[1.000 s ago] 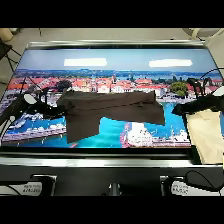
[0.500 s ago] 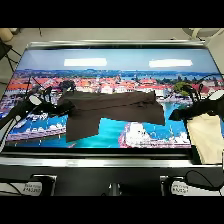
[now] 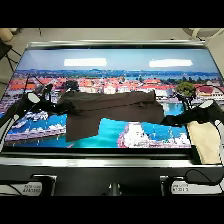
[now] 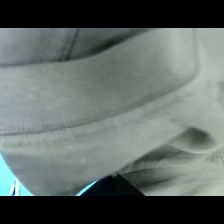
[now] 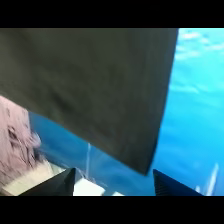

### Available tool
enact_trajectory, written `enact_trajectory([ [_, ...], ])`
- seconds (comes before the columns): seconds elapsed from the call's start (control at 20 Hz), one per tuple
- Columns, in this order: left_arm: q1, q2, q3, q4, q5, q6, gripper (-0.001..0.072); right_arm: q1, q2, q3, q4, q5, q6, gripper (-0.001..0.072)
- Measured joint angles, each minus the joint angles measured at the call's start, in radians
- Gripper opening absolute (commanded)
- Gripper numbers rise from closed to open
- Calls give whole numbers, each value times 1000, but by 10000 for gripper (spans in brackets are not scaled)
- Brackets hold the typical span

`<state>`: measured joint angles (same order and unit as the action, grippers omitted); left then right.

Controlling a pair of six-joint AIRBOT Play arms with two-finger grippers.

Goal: Fold the shirts.

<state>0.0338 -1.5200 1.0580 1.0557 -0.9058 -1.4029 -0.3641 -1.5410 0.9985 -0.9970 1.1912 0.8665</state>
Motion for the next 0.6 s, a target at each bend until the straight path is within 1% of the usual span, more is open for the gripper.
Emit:
enact_trajectory([
  [0.05,-1,8,0,-1,-1,2,21,0,-9,-2,28,-24,1,488],
  [0.1,-3,16,1,-1,-1,2,21,1,-16,-3,50,-40,1,455],
  [0.15,-3,25,1,-2,-2,4,21,1,-25,-5,68,-60,1,318],
  [0.2,-3,32,1,-2,-3,5,21,0,-35,-5,79,-83,2,299],
  [0.25,-3,39,2,-2,-3,5,21,0,-42,-6,90,-93,4,23],
  [0.45,-4,85,20,-2,-8,11,19,2,-56,16,92,-108,-8,25],
  [0.6,-6,185,101,-2,-21,32,18,0,0,137,99,-61,-49,26],
])
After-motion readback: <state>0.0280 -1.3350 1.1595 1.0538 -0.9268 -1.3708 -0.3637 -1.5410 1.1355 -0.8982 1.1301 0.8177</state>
